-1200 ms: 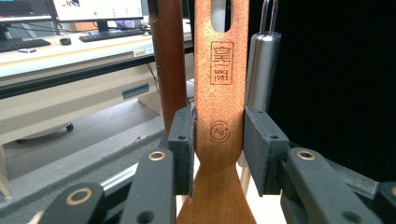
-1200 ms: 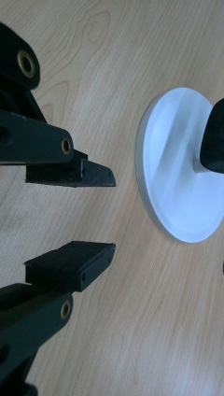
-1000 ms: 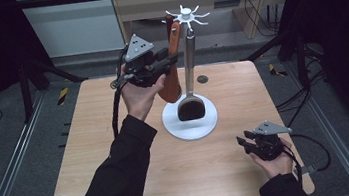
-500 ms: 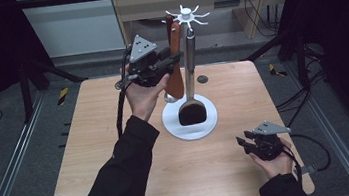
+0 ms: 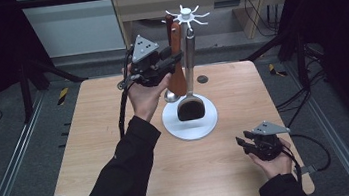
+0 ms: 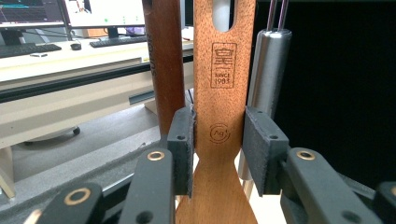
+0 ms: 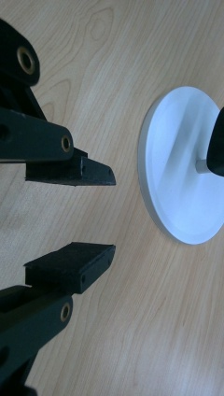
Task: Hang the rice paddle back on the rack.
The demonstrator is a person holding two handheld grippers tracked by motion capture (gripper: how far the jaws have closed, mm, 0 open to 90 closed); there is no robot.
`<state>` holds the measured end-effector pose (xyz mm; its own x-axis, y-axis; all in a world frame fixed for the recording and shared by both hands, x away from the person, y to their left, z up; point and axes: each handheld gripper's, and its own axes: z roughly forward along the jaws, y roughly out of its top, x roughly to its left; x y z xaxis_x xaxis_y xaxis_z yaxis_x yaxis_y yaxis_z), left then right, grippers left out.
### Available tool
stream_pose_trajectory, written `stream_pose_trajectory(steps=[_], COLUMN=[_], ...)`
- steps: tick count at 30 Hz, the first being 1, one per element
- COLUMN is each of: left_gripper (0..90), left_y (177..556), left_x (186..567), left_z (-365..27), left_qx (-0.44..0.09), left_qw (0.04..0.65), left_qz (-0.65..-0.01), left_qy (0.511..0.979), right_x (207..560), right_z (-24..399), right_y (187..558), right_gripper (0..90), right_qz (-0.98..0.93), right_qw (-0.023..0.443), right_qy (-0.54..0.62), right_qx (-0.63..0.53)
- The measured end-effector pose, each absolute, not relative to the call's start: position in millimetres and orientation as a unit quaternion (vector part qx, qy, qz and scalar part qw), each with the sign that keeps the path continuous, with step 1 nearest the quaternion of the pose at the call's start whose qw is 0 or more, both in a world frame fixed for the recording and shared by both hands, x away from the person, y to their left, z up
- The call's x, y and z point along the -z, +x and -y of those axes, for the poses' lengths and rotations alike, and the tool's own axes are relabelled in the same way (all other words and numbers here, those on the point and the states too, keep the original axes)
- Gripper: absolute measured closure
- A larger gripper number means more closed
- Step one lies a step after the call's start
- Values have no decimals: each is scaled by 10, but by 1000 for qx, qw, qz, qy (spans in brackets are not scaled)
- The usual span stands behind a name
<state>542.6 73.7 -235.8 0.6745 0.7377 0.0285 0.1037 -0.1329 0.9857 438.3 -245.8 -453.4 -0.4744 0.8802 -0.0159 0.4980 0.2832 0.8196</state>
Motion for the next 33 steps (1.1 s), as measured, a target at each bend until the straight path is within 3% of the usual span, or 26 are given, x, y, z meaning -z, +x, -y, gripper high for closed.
stream_pose_trajectory(steps=[19,33], left_gripper=[625,525], left_y=[5349,5121], left_x=[2433,2901], left_z=[-838,-1220], left_qx=[-271,-249], left_qw=[572,540], left_qz=[-297,-298], left_qy=[715,747], right_x=[4532,4534], right_z=[2464,2468], right_y=[4387,4387], right_gripper=[596,567], right_qz=[-762,-757], right_qw=[248,249], right_qy=[450,458], right_qx=[-393,-394])
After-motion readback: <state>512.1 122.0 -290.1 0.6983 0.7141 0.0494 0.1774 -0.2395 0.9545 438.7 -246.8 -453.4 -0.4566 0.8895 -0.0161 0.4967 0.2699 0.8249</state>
